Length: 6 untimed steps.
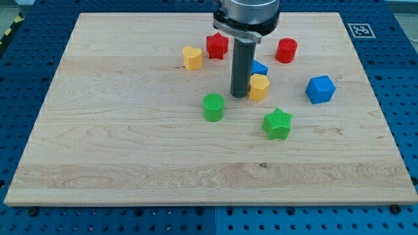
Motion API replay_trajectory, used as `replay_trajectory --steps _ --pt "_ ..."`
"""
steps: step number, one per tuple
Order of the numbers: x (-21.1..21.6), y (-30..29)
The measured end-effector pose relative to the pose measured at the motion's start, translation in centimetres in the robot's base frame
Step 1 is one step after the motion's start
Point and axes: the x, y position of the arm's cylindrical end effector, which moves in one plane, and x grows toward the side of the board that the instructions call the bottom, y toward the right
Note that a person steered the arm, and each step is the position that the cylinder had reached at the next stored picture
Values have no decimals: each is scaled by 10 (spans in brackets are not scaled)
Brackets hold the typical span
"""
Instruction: Push the green circle to the bottom center
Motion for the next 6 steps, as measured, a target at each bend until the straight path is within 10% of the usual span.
replay_trajectory --steps 6 --pt "91 -43"
